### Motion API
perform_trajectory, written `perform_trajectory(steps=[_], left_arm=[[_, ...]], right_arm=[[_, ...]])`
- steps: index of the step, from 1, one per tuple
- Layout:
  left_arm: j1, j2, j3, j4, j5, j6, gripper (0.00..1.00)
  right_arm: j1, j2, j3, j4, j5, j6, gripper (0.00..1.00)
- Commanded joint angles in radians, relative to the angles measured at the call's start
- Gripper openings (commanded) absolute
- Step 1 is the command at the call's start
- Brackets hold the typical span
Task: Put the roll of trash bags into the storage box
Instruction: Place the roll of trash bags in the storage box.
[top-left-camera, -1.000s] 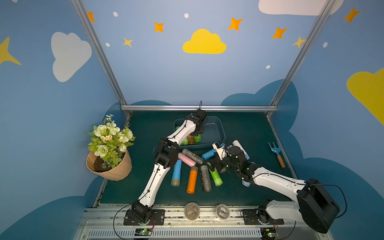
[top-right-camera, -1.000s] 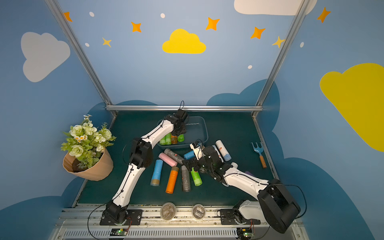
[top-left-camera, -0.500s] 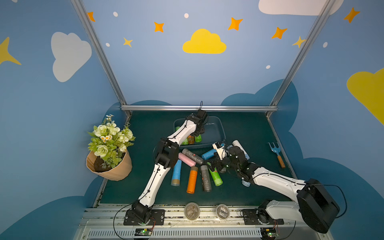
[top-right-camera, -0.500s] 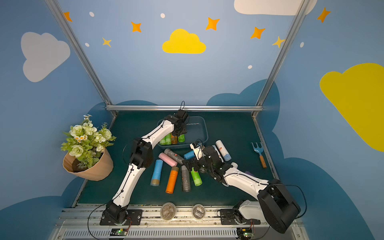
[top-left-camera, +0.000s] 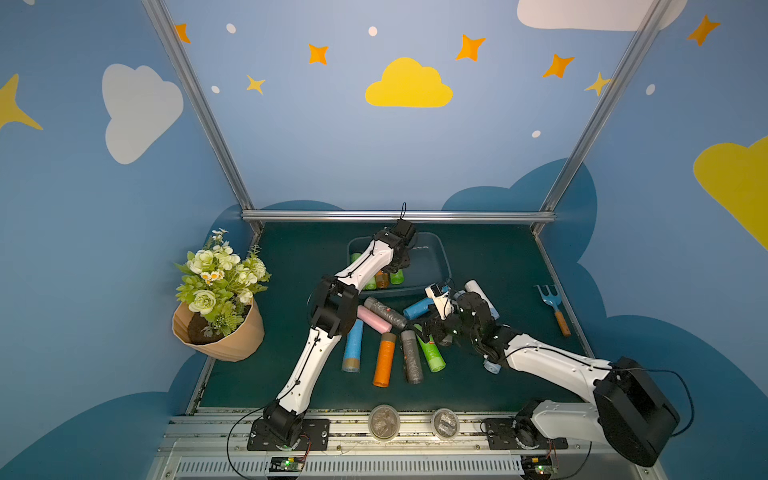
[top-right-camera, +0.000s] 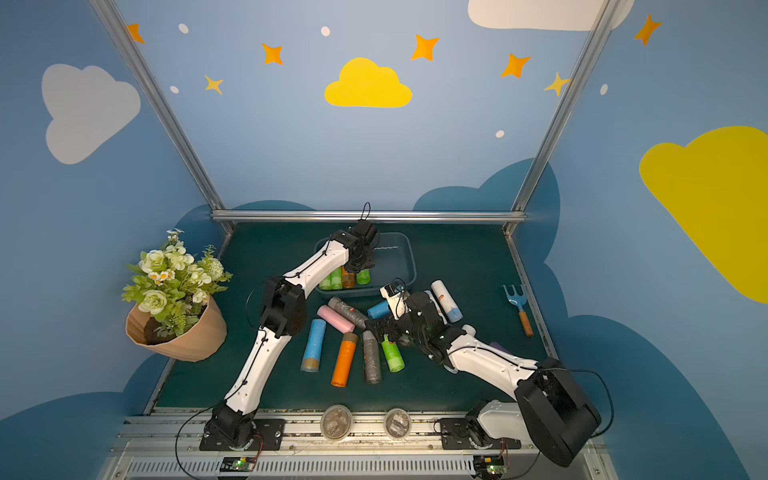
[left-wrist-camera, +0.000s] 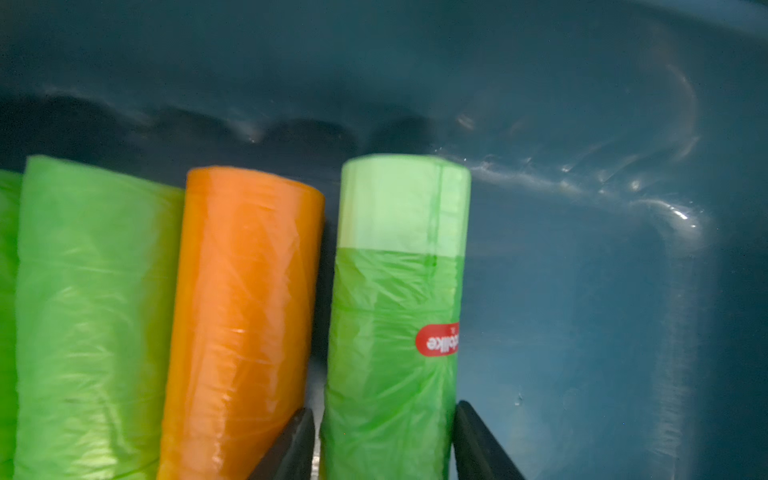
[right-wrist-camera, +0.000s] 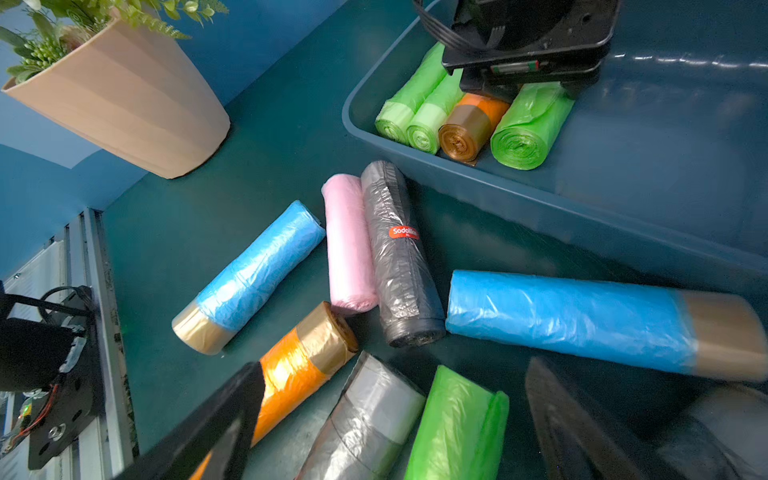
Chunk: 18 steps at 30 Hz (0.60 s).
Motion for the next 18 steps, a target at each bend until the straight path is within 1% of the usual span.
perform_trajectory(steps=[1, 10, 18], left_arm=[[-0.006, -0.030, 0.008, -0.037, -0.030, 0.018, 0.55], [-0.010, -0.050, 0.000, -0.050, -0.047, 0.036, 0.55], [-0.015, -0.094, -0.053, -0.017, -0.038, 0.051, 0.56]], right_arm=[[-0.006, 0.004, 0.011, 0.005, -0.002, -0.013, 0.96], [-0.009, 0.002, 0.011, 0.006, -0.003, -0.013, 0.96], [-0.012, 0.001, 0.010, 0.005, -0.002, -0.013, 0.96]])
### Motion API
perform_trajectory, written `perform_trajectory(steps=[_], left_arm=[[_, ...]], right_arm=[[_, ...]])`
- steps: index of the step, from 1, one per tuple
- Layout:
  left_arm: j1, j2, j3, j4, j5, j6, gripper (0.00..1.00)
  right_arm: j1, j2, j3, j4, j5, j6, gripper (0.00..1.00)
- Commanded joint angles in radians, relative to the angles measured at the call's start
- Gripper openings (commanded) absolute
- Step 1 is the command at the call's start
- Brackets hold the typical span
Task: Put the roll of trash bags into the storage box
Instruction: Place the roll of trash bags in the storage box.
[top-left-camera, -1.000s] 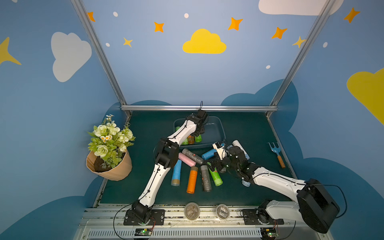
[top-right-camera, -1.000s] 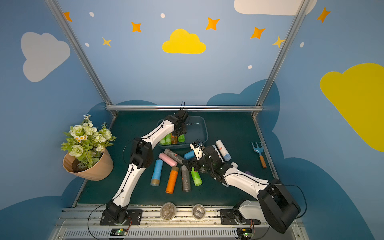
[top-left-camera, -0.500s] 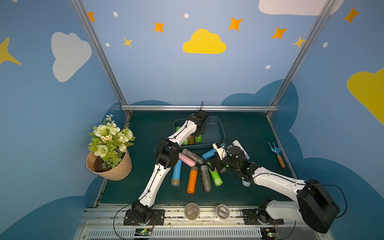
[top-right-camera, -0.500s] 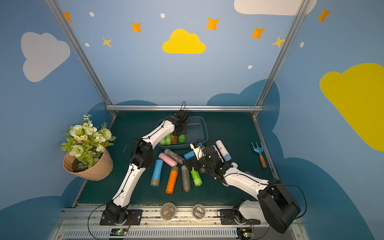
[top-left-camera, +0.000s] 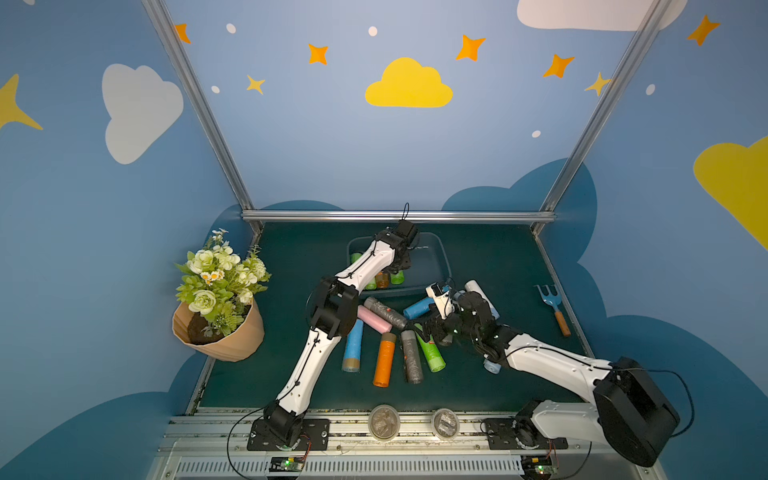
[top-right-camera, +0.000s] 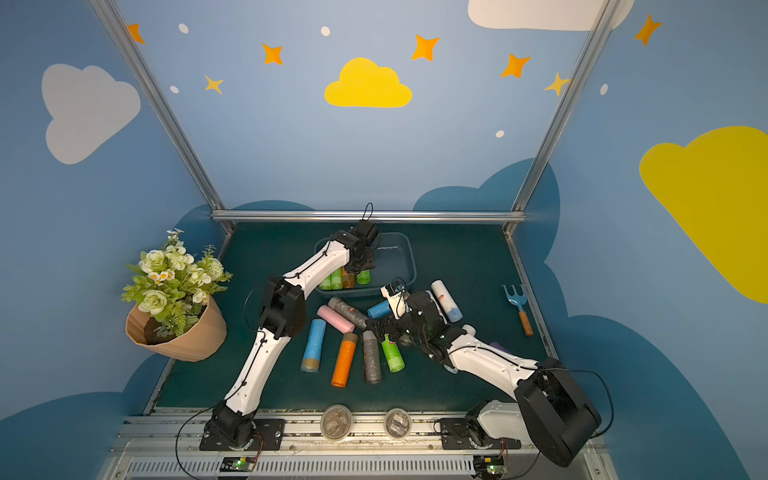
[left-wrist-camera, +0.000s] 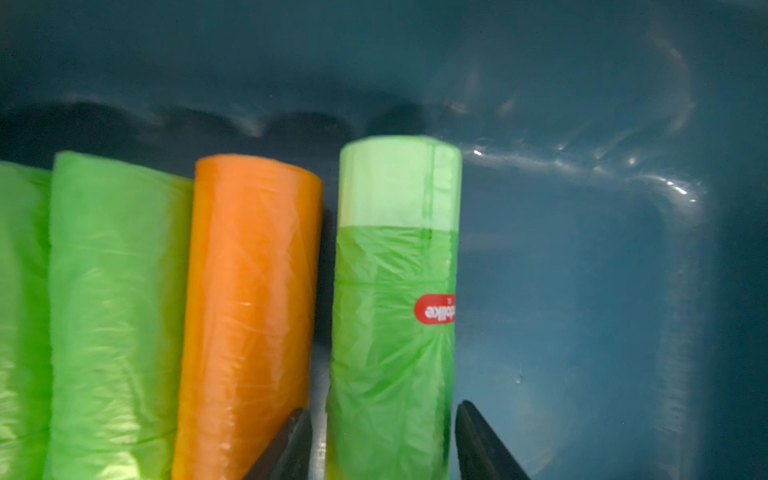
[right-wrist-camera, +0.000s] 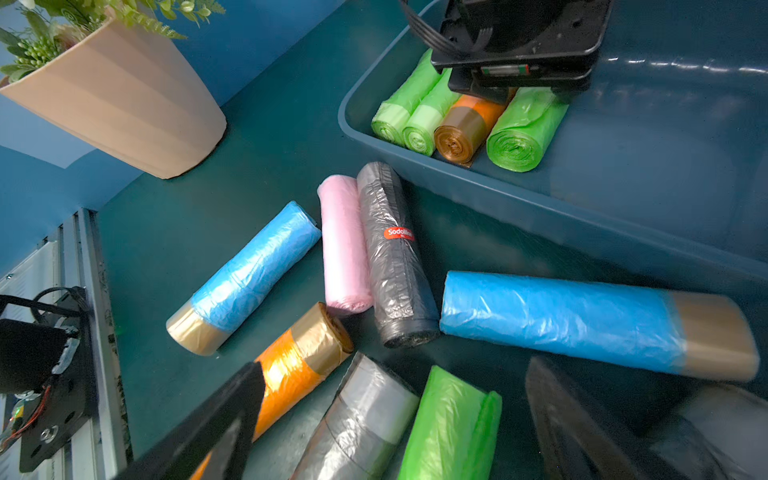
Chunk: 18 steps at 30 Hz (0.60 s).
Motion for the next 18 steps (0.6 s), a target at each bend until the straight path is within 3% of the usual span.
perform_trajectory(steps=[1, 8, 18], left_arm=[[-0.005, -0.063, -0.024, -0.004, -0.019, 0.021, 0.56], [-0.009, -0.138, -0.107, 0.007, -0.040, 0.039, 0.56], [-0.017, -0.508, -0.625, 0.229, 0.025, 0.034, 0.56]], right_arm=[[-0.006, 0.001, 0.010, 0.005, 0.000, -0.005, 0.96], [-0.011, 0.004, 0.011, 0.004, 0.000, -0.006, 0.96], [-0.015, 0.012, 0.013, 0.001, -0.005, -0.007, 0.96]])
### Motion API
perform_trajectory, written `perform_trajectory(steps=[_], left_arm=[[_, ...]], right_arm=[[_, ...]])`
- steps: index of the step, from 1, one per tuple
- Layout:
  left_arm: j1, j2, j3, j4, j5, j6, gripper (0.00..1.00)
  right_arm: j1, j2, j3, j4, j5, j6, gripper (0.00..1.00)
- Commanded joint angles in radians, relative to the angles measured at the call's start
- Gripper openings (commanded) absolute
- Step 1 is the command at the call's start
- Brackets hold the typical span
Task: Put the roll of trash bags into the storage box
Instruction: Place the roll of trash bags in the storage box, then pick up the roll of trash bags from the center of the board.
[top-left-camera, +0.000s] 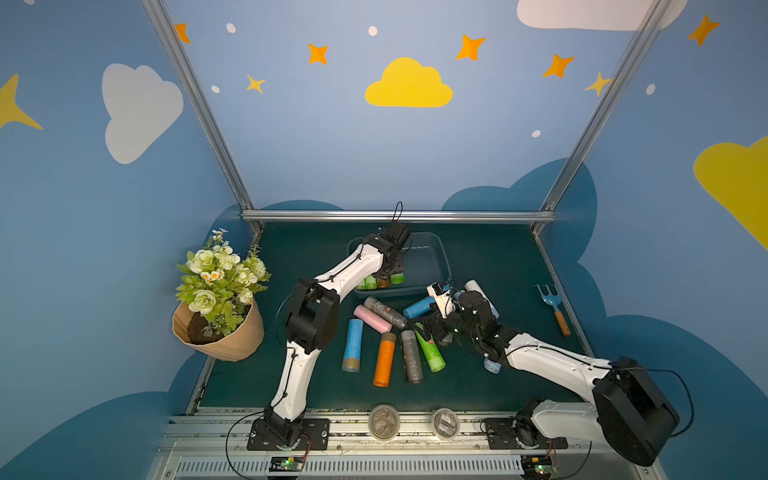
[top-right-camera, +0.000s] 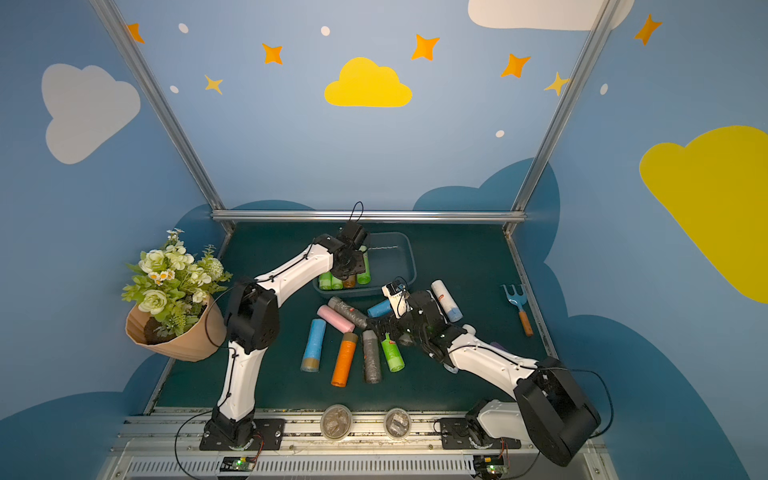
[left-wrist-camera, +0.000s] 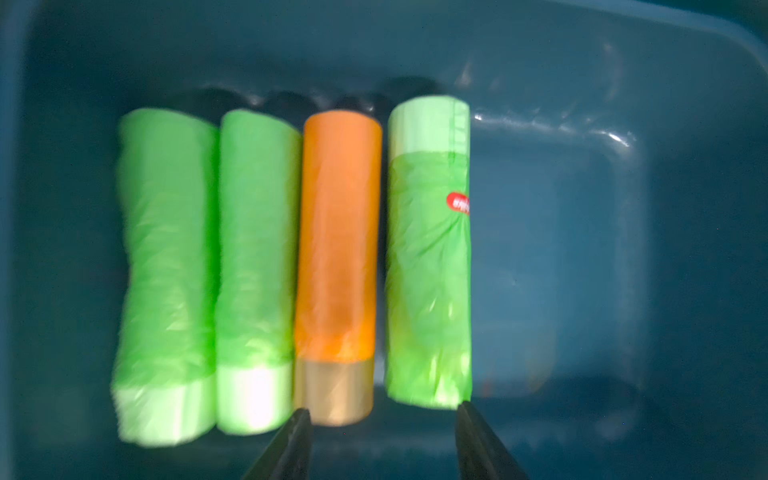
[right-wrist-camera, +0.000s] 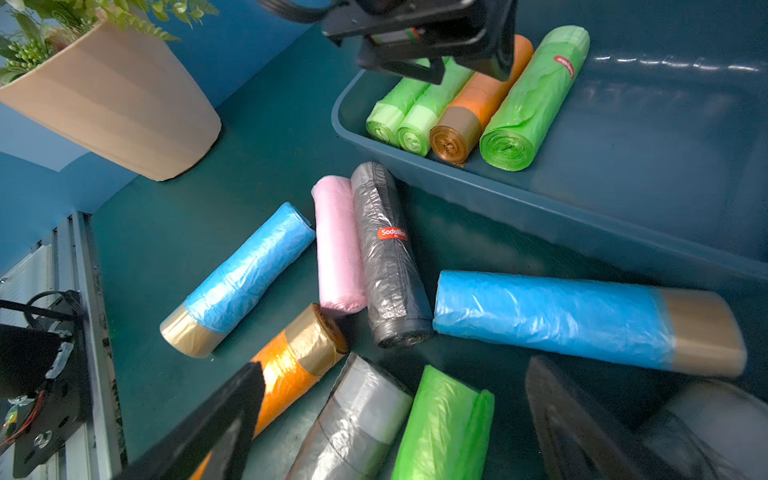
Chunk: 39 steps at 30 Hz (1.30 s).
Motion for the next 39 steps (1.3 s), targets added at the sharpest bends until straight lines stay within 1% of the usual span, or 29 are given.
perform_trajectory(steps=[1, 3, 6, 8, 11, 13, 16, 19, 27, 32, 39], left_arm=[[-0.005, -0.143, -0.171, 0.082, 0.013, 0.008, 0.56], [-0.005, -0.246, -0.327, 0.119, 0.001, 0.005, 0.56], [-0.005, -0.378, -0.513, 0.139, -0.011, -0.001, 0.56], [-0.006, -0.454, -0.607, 0.132, -0.011, -0.010, 0.55], [-0.007, -0.565, -0.748, 0.140, -0.001, -0.029, 0.56], [-0.007, -0.610, -0.804, 0.129, -0.001, -0.030, 0.56], [-0.008, -0.653, -0.868, 0.109, 0.008, -0.029, 0.56], [-0.008, -0.700, -0.939, 0.130, 0.046, -0.040, 0.57], [-0.026, -0.758, -1.063, 0.160, 0.122, -0.033, 0.59], [-0.051, -0.772, -1.093, 0.176, 0.122, -0.026, 0.61], [-0.059, -0.697, -1.064, 0.205, 0.116, -0.014, 0.61]], right_arm=[[-0.003, 0.008, 0.014, -0.004, -0.007, -0.014, 0.96], [0.005, 0.007, 0.027, -0.034, 0.002, -0.037, 0.96], [0.027, 0.001, 0.030, -0.045, 0.026, -0.068, 0.96], [0.055, -0.002, 0.036, -0.055, 0.044, -0.095, 0.96], [0.133, -0.003, 0.051, -0.071, 0.095, -0.164, 0.96], [0.180, 0.000, 0.056, -0.068, 0.104, -0.198, 0.96], [0.230, 0.003, 0.051, -0.044, 0.061, -0.234, 0.96], [0.285, 0.005, 0.051, -0.035, 0.047, -0.281, 0.96], [0.387, 0.043, 0.065, -0.043, -0.017, -0.368, 0.96], [0.416, 0.072, 0.087, -0.081, -0.041, -0.402, 0.96], [0.419, 0.081, 0.087, -0.096, -0.034, -0.406, 0.96]])
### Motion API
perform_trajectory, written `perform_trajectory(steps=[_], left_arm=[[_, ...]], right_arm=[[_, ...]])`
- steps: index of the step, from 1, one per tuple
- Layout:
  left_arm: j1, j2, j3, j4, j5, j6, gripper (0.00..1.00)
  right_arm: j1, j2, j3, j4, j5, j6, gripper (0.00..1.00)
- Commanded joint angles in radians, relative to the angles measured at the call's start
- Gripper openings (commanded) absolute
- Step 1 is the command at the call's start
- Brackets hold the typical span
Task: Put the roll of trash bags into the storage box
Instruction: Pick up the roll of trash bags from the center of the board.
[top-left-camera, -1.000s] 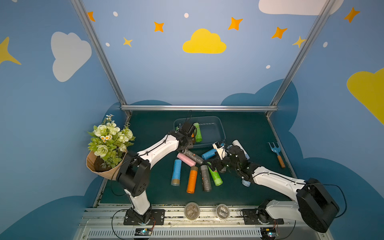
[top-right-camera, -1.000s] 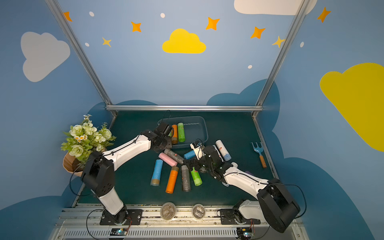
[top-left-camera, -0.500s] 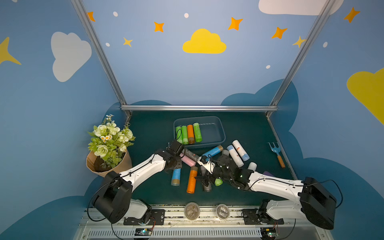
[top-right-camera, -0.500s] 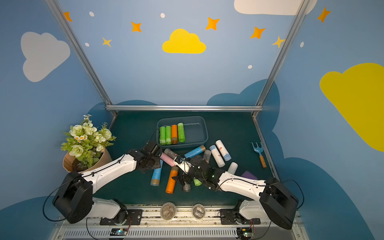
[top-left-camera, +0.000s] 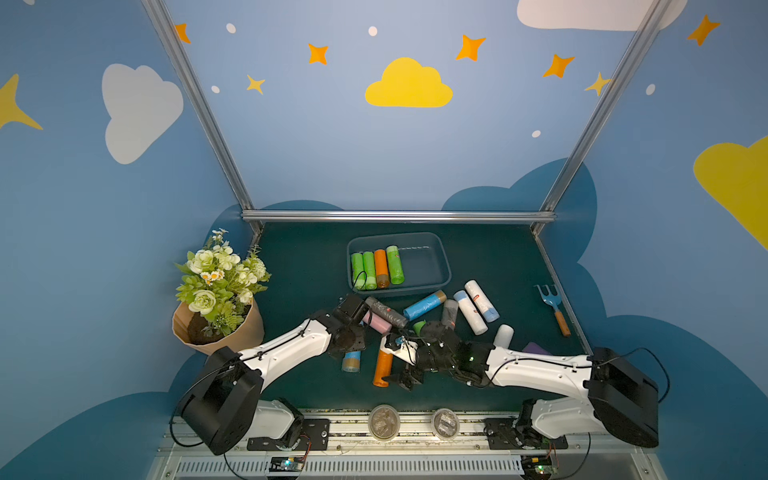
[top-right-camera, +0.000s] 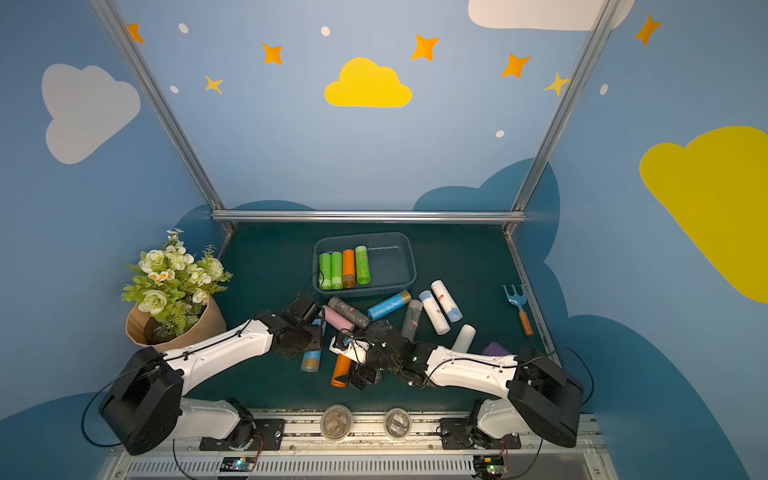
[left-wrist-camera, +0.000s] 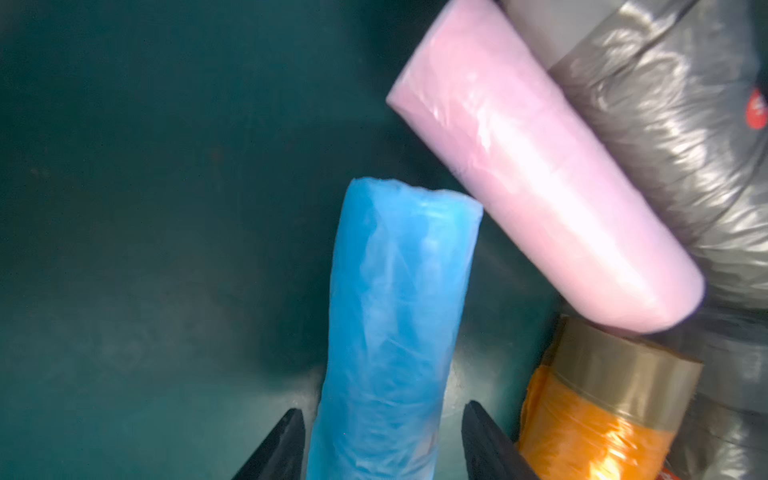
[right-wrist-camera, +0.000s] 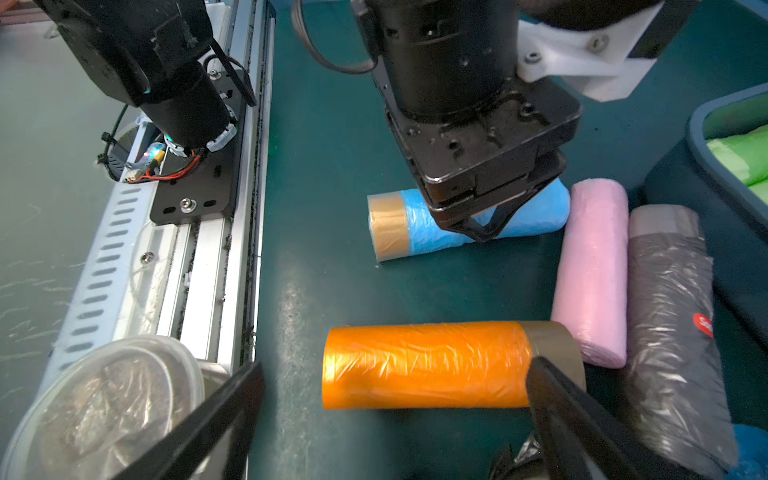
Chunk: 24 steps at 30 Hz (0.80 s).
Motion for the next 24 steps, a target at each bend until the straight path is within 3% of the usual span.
perform_trajectory(steps=[1, 13, 24], left_arm=[[-0.005, 0.042, 0.027, 0.016, -0.013, 0.012, 0.61], [-0.010, 0.105, 0.034, 0.008, -0.069, 0.012, 0.54], [-0.009, 0.019, 0.041, -0.082, -0.089, 0.019, 0.46]], right_arm=[[0.005, 0.002, 0.026, -0.022, -0.004, -0.015, 0.96], [-0.014, 0.001, 0.026, -0.005, -0.030, 0.011, 0.96], [-0.072, -0.035, 0.002, 0.040, -0.089, 0.069, 0.96]])
